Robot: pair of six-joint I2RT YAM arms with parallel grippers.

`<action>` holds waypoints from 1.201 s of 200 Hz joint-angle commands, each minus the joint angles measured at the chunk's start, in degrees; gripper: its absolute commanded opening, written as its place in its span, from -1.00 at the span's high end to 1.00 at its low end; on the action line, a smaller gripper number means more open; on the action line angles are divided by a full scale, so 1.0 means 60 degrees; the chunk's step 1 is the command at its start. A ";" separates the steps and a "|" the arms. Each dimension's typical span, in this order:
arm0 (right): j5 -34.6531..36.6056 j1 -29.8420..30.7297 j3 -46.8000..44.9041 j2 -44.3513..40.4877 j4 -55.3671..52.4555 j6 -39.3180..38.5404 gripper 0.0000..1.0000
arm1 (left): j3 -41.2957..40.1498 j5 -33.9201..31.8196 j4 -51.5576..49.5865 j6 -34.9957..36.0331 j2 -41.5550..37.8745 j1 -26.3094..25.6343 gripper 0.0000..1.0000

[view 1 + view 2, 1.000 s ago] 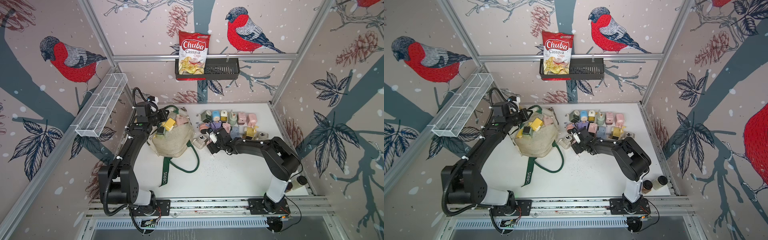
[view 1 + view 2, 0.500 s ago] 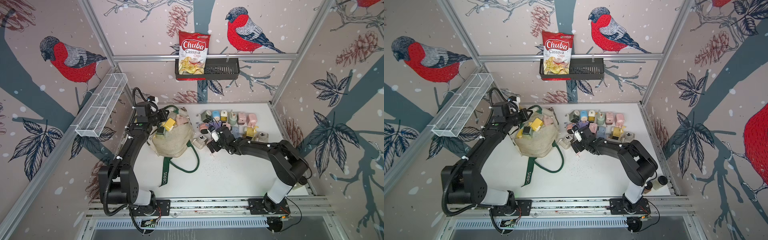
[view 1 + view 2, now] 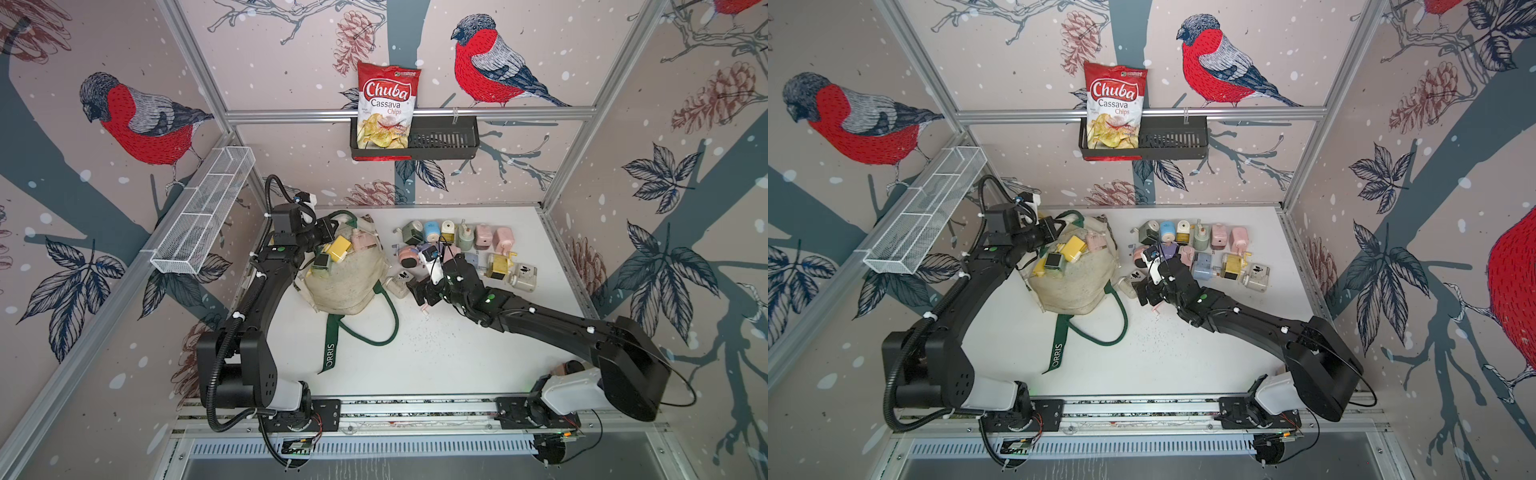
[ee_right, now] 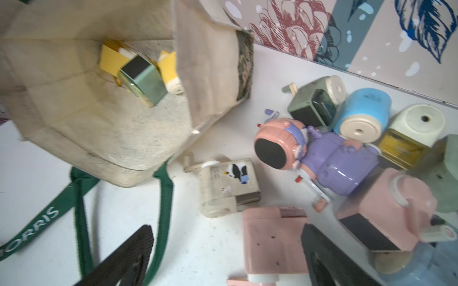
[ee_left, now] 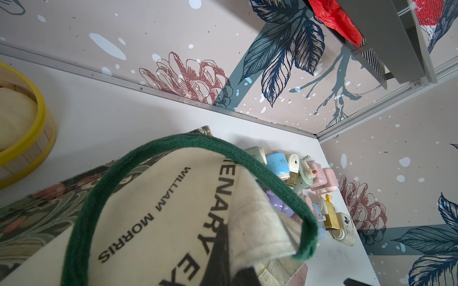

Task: Take out the pencil sharpeners from the tote bags
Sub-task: Place the pencil sharpener at the center of the board, then pick up the pencil sharpener from the canvas bag.

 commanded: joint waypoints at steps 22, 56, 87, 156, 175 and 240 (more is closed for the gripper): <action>-0.1031 0.0830 0.0259 0.0460 0.2043 0.2433 -0.84 | 0.0038 0.0025 0.0096 0.0039 -0.0046 0.0033 1.00; -0.0483 0.1612 0.2068 0.2233 0.1301 0.2962 -0.84 | 0.0034 0.0053 0.0123 0.0015 -0.0046 0.0059 1.00; -0.0051 0.2111 0.3923 0.4227 0.0766 0.3532 -0.91 | 0.0019 0.0024 0.0139 0.0016 -0.0050 0.0085 1.00; 0.0549 0.2258 0.8122 0.7990 0.0313 0.4199 -1.00 | 0.0018 0.0083 0.0162 -0.0005 -0.0046 0.0108 1.00; 0.0687 0.2197 0.9260 0.8928 0.0028 0.4379 -0.99 | 0.0013 0.0055 0.0162 0.0003 -0.0031 0.0107 1.00; 0.0707 0.1946 1.0558 1.0349 0.1073 0.5561 -0.99 | 0.0031 0.0066 0.0139 0.0003 -0.0118 0.0098 1.00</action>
